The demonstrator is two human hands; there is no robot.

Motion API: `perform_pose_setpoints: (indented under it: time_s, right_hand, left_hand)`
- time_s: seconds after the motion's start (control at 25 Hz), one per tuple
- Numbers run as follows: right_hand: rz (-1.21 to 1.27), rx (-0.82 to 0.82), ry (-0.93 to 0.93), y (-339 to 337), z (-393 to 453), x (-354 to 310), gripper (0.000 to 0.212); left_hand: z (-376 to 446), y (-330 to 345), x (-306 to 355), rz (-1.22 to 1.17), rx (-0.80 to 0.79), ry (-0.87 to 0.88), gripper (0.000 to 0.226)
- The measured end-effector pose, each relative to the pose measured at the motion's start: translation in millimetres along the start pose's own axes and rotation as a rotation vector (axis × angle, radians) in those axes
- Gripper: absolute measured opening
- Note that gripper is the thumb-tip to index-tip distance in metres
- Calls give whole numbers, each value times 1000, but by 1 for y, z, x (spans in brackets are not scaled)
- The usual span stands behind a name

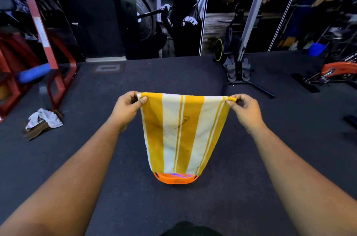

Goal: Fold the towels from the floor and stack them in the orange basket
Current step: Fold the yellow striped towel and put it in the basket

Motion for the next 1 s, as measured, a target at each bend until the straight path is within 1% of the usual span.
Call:
perform_pose_setpoints:
  time_s: [0.04,0.08,0.16,0.24,0.32,0.4,0.44,0.52,0.56,0.6,0.68,0.72,0.76,0.8,0.88,0.92,1.0]
  right_hand:
    - [116,-23,73,2,0,0,8]
    - [189,-28,123,4,-2,0,8]
    - [292,19,178,10,-7,-2,5]
    - [352,103,212,15,-12,-6,4]
    - [368,136,263,22,-16,-3,5]
    - [410,120,333,28,-21,2,4]
    - [445,121,343,28,-22,1,3]
    - [546,139,312,23,-17,-1,4]
    - [545,137,289,22,-13,-2,4]
    - [448,108,293,24,-8,0,8]
    - [163,7,401,37,-6,12,19]
    - [115,-5,464,45,-9,20,21]
    - [149,28,495,53,-12,26,20]
    - [191,95,496,59,-19,27,19]
    - [163,211,379,63,-35,18,18]
    - [132,232,293,66,-43,12,16]
    - [150,208,110,77,-60,-6,10]
  left_hand:
    - [-2,2,0,-95,-3,-37,14]
    - [-3,3,0,-117,23,-56,12]
    - [-7,7,2,-133,121,-57,8]
    - [-12,13,3,-164,254,-82,6]
    - [-16,18,-5,-155,334,-153,13]
    - [-22,21,-12,-142,339,-191,16]
    - [-25,22,-12,-171,330,-176,15]
    - [-27,17,-2,-224,295,-78,11]
    - [-27,16,1,-199,286,-50,15]
    - [-21,16,-3,-130,286,-83,22]
    - [-12,19,-19,2,284,-268,33]
    - [-13,22,-25,27,288,-338,35]
    - [-17,28,-28,19,314,-364,38]
    - [-23,33,-27,10,347,-348,41]
    - [-37,46,-18,43,377,-233,40]
    - [-46,53,-14,51,364,-171,33]
    - [-65,72,0,17,325,-64,16]
Point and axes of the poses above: each hand's wrist, its own z-axis towards the middle knuckle, its own y-axis out of the palm, x = y × z, the point moved 4 cm from there along z, towards the middle knuckle
